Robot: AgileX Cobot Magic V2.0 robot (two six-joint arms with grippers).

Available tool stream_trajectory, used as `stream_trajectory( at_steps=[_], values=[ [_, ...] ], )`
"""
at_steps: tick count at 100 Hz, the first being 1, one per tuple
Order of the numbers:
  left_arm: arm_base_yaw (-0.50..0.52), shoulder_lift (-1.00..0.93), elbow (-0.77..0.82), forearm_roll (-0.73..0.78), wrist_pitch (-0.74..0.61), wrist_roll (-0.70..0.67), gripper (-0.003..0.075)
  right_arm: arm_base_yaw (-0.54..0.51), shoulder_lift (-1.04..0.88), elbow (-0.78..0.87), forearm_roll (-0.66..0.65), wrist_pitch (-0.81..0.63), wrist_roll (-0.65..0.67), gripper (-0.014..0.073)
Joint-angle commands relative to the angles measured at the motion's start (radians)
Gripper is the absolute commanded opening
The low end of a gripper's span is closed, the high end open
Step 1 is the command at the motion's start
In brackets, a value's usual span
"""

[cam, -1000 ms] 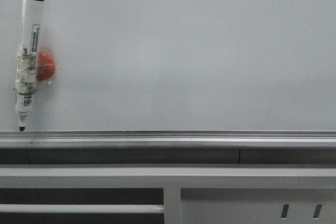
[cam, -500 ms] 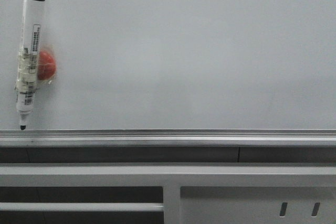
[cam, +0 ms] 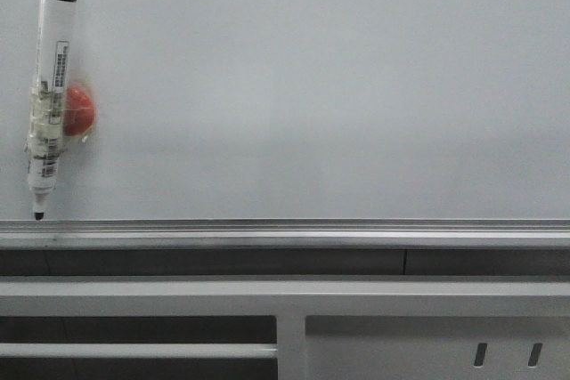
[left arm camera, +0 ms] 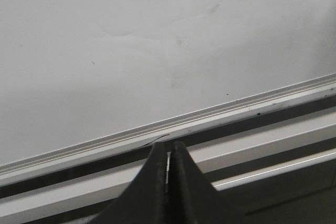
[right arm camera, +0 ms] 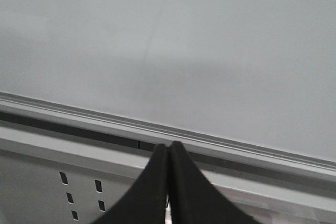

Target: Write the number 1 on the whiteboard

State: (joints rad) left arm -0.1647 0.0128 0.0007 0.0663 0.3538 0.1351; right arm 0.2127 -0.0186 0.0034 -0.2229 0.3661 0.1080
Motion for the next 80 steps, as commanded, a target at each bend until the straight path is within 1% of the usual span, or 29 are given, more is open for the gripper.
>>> stream_trajectory(
  at_steps=[1, 20, 27, 34, 38, 46, 51, 57, 64, 72, 80],
  values=[
    [-0.010, 0.019, 0.037, -0.006, -0.054, -0.003, -0.0020, -0.004, -0.012, 0.012, -0.008, -0.015, -0.003, -0.0050],
    [-0.010, 0.019, 0.037, -0.006, -0.054, -0.003, -0.0020, -0.004, -0.012, 0.012, -0.008, -0.015, -0.003, -0.0050],
    [-0.010, 0.019, 0.037, -0.006, -0.073, -0.003, -0.0020, -0.004, -0.012, 0.012, -0.019, -0.032, -0.003, -0.0050],
    [-0.010, 0.019, 0.037, -0.048, -0.145, -0.003, -0.0020, -0.004, -0.012, 0.012, -0.038, -0.090, -0.003, -0.0050],
    [-0.010, 0.019, 0.037, -0.103, -0.214, -0.003, -0.0020, -0.004, -0.012, 0.012, -0.038, -0.132, -0.003, -0.0050],
    [-0.010, 0.019, 0.037, -0.233, -0.321, -0.003, -0.0020, -0.004, -0.012, 0.016, -0.036, -0.264, -0.003, -0.0050],
    [-0.010, 0.019, 0.037, -0.316, -0.378, -0.003, -0.0020, -0.004, -0.012, 0.016, 0.002, -0.353, -0.003, -0.0050],
    [-0.010, 0.019, 0.037, -0.373, -0.431, -0.003, -0.0020, -0.004, -0.012, 0.016, 0.086, -0.469, -0.003, -0.0050],
    [-0.010, 0.019, 0.037, -0.442, -0.463, -0.005, -0.0020, -0.004, -0.012, 0.016, 0.178, -0.553, -0.001, -0.0050],
    [-0.010, 0.019, 0.037, -0.540, -0.477, -0.005, -0.0020, -0.004, -0.012, 0.016, 0.282, -0.555, 0.008, -0.0050],
    [-0.008, 0.019, 0.037, -0.606, -0.477, -0.005, -0.0020, -0.004, -0.012, 0.016, 0.332, -0.531, 0.008, -0.0050]
  ],
)
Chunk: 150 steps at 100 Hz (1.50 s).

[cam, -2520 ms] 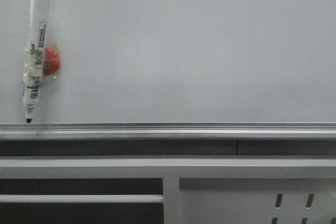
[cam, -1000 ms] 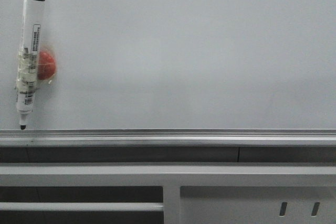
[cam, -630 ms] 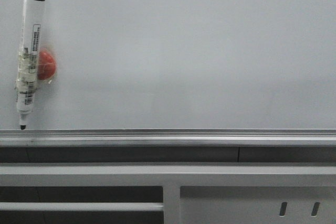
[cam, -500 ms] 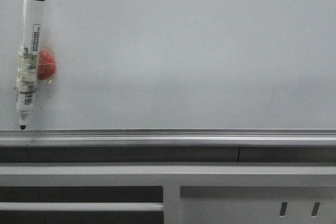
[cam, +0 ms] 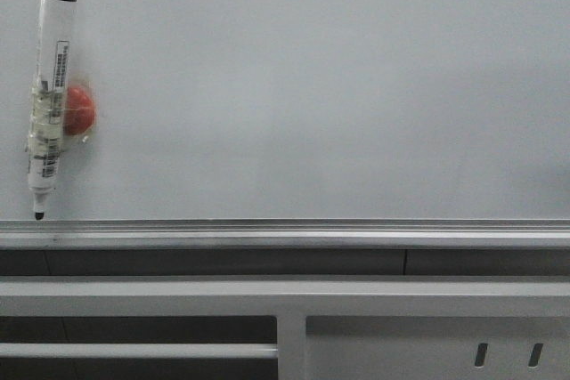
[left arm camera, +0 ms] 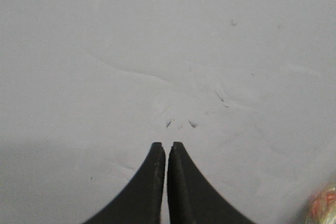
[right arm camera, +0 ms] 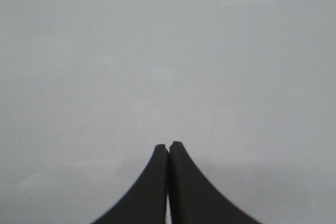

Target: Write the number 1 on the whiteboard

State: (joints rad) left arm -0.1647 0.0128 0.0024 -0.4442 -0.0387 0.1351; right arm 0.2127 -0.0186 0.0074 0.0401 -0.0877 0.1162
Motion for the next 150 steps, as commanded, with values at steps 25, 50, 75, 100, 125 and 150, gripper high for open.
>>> stream_trajectory(
  at_steps=[25, 50, 75, 100, 125, 150],
  values=[
    [-0.010, 0.019, 0.035, -0.499, -0.081, -0.021, -0.0020, -0.004, -0.012, 0.003, 0.267, -0.124, 0.001, -0.0050],
    [-0.010, 0.022, -0.116, -0.352, 0.155, 0.070, -0.0020, -0.004, -0.012, -0.201, 0.230, 0.215, -0.007, -0.0050],
    [-0.010, 0.162, -0.368, -0.240, 0.400, 0.368, 0.0044, -0.004, -0.001, -0.396, 0.215, 0.481, -0.269, -0.0050],
    [-0.035, 0.353, -0.414, -0.271, 0.489, 0.489, 0.0326, -0.004, 0.001, -0.429, 0.248, 0.576, -0.377, -0.0025],
    [-0.115, 0.433, -0.414, -0.341, 0.486, 0.680, 0.0326, -0.004, 0.001, -0.429, 0.257, 0.580, -0.377, 0.0254],
    [-0.161, 0.542, -0.414, -0.391, 0.442, 0.748, 0.0326, -0.004, 0.020, -0.429, 0.259, 0.575, -0.377, 0.0269]
  ],
)
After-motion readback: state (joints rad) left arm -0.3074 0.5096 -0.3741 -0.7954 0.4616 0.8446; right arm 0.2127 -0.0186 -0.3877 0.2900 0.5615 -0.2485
